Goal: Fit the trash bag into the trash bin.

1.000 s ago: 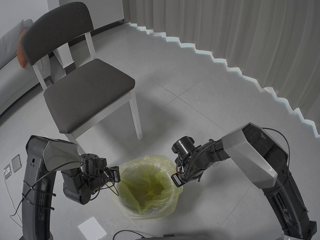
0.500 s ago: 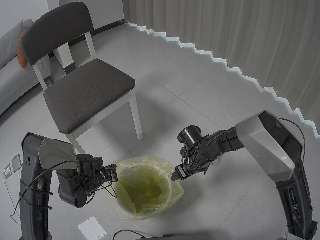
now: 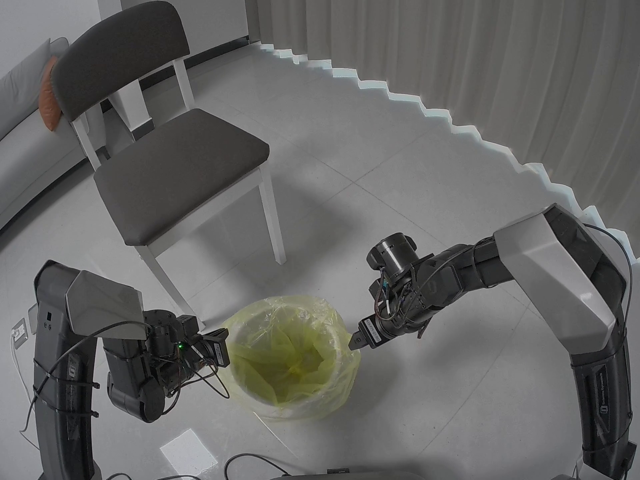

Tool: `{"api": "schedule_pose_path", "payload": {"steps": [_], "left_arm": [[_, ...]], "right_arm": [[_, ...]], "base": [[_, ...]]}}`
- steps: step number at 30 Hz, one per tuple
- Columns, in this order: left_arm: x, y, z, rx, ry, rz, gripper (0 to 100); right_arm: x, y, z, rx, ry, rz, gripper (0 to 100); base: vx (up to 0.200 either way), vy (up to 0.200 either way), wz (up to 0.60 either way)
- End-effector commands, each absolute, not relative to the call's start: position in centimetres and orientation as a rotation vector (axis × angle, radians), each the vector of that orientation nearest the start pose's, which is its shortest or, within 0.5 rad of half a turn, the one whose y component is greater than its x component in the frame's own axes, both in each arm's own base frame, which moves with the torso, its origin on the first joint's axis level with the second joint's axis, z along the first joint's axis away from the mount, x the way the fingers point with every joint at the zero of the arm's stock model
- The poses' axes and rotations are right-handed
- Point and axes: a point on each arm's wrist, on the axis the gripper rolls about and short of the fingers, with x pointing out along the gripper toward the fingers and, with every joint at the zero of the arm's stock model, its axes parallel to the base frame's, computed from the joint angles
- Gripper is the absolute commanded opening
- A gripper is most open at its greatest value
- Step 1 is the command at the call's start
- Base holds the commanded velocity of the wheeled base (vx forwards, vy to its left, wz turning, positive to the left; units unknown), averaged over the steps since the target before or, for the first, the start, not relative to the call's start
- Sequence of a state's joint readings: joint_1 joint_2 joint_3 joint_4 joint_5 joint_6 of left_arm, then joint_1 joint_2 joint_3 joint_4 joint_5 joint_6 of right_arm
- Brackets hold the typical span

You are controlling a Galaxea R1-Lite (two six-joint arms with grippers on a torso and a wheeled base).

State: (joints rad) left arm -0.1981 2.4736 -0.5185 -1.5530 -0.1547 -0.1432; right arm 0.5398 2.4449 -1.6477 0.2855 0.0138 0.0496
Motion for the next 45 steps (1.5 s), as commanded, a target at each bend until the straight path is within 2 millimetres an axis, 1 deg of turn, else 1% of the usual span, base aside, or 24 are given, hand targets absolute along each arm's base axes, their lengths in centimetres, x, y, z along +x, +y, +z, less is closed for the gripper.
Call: {"api": "schedule_pose_path", "payload": {"steps": [1,3,5,6,7,8,9,11,16,19,21,23,26,31,36,42,43,45], "left_arm": [[34.5,-6.1,-4.9,-0.149,0.375,-0.283,0],[35.1,-5.4,-5.5,-0.148,0.370,-0.247,0],[35.5,-4.7,-5.6,-0.152,0.358,-0.224,0],[35.5,-4.1,-5.7,-0.156,0.365,-0.211,0],[35.5,-4.1,-5.7,-0.156,0.365,-0.211,0],[35.6,-3.4,-5.8,-0.160,0.379,-0.193,0],[35.7,-3.2,-6.0,-0.159,0.395,-0.188,0],[35.8,-3.3,-6.2,-0.153,0.412,-0.191,0],[36.9,-3.6,-6.5,-0.150,0.436,-0.195,0],[38.2,-3.7,-6.7,-0.152,0.458,-0.193,0],[39.2,-3.9,-7.0,-0.152,0.458,-0.197,0],[40.3,-4.7,-7.2,-0.154,0.449,-0.204,0],[41.3,-5.1,-7.4,-0.152,0.471,-0.208,0],[42.5,-5.7,-7.1,-0.152,0.539,-0.214,0],[43.0,-5.9,-6.9,-0.150,0.560,-0.212,0],[43.0,-5.9,-6.9,-0.149,0.560,-0.211,0],[42.9,-5.9,-6.9,-0.149,0.554,-0.211,100],[42.9,-5.8,-6.9,-0.142,0.553,-0.209,100]], "right_arm": [[41.1,24.1,3.5,-0.226,0.997,0.493,100],[41.2,24.4,2.8,-0.227,1.016,0.493,100],[41.0,24.9,2.8,-0.228,1.021,0.499,100],[40.6,25.4,2.7,-0.232,1.026,0.506,100],[40.6,25.4,2.7,-0.232,1.026,0.506,100],[40.2,26.2,2.7,-0.232,1.028,0.511,100],[40.2,26.4,2.7,-0.222,1.020,0.509,100],[40.4,26.5,2.5,-0.221,1.023,0.505,100],[41.2,26.6,0.7,-0.230,1.035,0.493,100],[41.7,26.6,-0.1,-0.229,1.036,0.481,100],[42.2,26.2,-0.1,-0.219,1.032,0.470,100],[42.6,25.5,0.0,-0.214,1.032,0.458,100],[43.0,24.9,0.2,-0.204,1.030,0.446,100],[43.5,24.0,0.3,-0.193,1.027,0.427,100],[43.5,23.9,0.4,-0.193,1.025,0.425,100],[43.6,23.9,0.4,-0.194,1.023,0.426,100],[43.5,24.0,0.5,-0.194,1.022,0.428,100],[43.6,23.9,0.6,-0.192,1.021,0.428,100]], "base": [[0.000,0.000,0.00],[0.000,0.000,0.00],[0.000,0.000,0.00],[0.000,0.000,0.00],[0.000,0.000,0.00],[0.000,0.000,0.00],[0.000,0.000,0.00],[0.000,0.000,0.00],[0.000,0.000,0.00],[0.000,0.000,0.00],[0.000,0.000,0.00],[0.000,0.000,0.00],[0.000,0.000,0.00],[0.000,0.000,0.00],[0.000,0.000,0.00],[0.000,0.000,0.00],[0.000,0.000,0.00],[0.000,0.000,0.00]]}}
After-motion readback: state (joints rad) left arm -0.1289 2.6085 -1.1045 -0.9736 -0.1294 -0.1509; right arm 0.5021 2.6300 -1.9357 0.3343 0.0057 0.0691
